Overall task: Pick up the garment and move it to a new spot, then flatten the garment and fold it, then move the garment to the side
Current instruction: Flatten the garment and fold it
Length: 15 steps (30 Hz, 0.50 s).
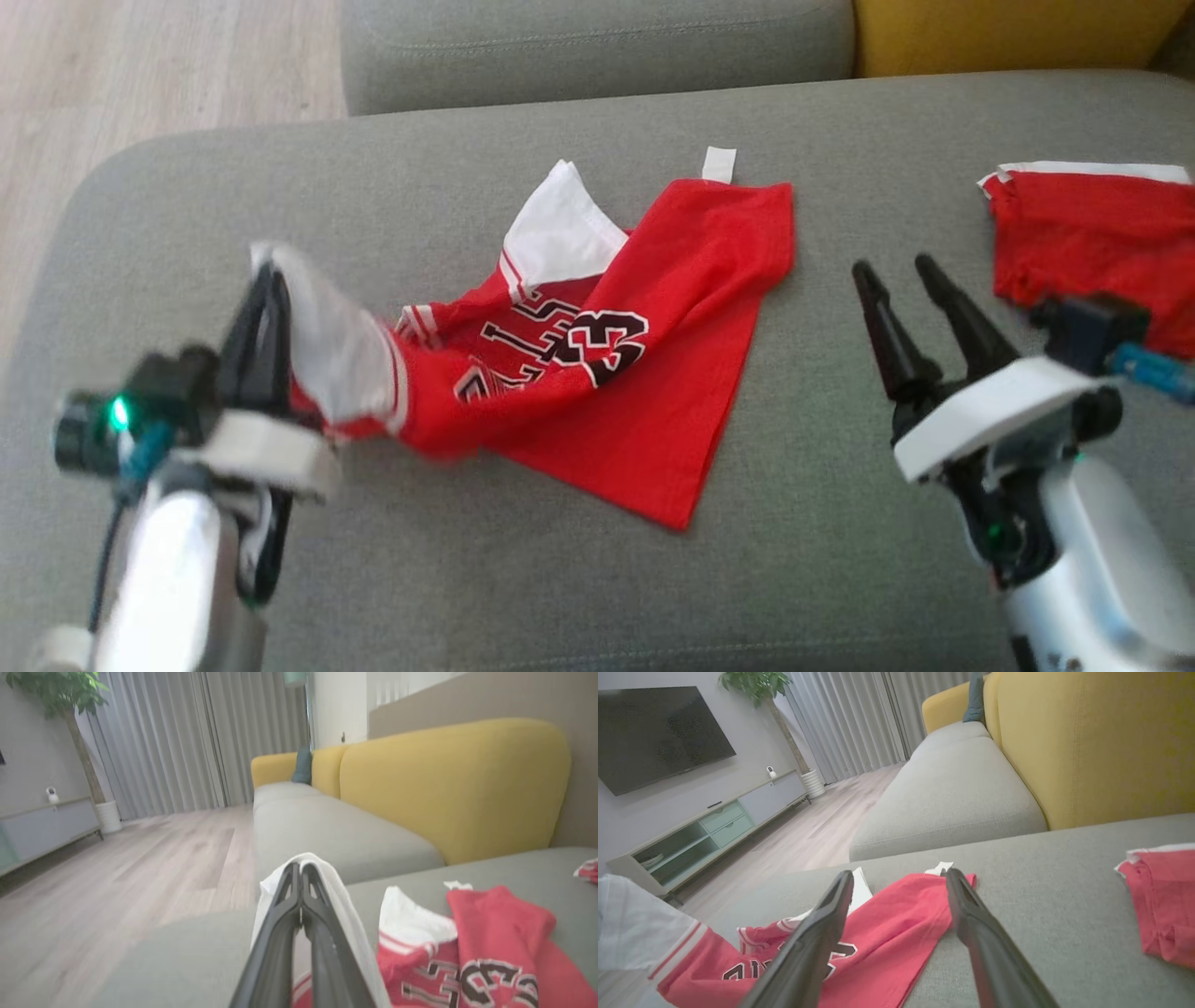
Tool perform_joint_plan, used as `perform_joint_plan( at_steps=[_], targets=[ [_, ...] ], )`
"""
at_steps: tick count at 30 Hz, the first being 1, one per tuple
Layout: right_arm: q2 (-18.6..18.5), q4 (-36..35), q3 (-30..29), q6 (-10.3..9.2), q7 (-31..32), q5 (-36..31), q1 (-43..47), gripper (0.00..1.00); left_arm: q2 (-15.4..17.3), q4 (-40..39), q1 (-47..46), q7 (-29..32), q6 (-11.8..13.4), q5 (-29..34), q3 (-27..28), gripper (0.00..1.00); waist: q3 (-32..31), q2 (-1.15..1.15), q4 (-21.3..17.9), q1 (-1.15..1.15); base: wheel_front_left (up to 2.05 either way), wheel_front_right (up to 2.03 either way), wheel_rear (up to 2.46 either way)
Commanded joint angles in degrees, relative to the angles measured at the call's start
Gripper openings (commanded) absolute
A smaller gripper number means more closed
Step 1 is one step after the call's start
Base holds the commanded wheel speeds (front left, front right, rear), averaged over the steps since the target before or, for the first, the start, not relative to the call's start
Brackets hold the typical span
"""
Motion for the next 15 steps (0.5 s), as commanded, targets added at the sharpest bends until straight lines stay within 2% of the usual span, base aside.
perform_joint_plan(
  at_steps=[1, 7, 8, 9, 12, 15],
  targets=[
    [0.35, -1.7, 0.65, -0.04, -0.83, -0.86, -0.54, 1.0, 1.99, -0.71, -0.81, -0.29, -0.29, -0.11, 2.22, 0.0, 0.15, 0.0, 0.22, 0.0, 0.0, 0.0, 0.0],
    [2.45, -0.72, -0.53, -0.04, -2.27, -2.64, 1.66, 1.0, 1.89, 6.34, 3.71, -0.3, -1.06, 1.05, 0.13, 0.0, 0.46, 0.0, 1.3, 0.0, 0.0, 0.0, 0.0],
    [2.67, -0.63, -0.56, -0.04, -2.33, -2.92, 1.85, 1.0, 1.9, 7.38, 3.9, -0.3, -0.75, 1.28, 0.14, 0.47, 0.48, 0.0, 1.52, 0.0, 0.0, 0.0, 0.0],
    [2.89, -0.54, -0.63, -0.04, -2.35, -3.14, 2.04, 1.0, 1.81, 7.72, 3.8, -0.3, -0.15, 1.49, 0.34, 1.0, 0.5, 0.0, 1.75, 0.0, 0.0, 0.0, 0.0],
    [3.32, -0.37, -0.66, -0.04, -2.24, -3.86, 2.55, 1.0, 1.01, 7.03, 3.4, -0.3, 1.57, 1.22, 1.51, 1.0, 0.49, 0.0, 2.47, 0.0, 0.0, 0.0, 0.0],
    [3.44, -0.27, -0.41, -0.04, -2.26, -4.73, 3.08, 1.0, 0.64, 5.22, 3.17, -0.3, 2.1, 0.24, 3.21, 1.0, 0.39, 0.0, 2.97, 0.0, 0.0, 0.0, 0.0]
  ],
)
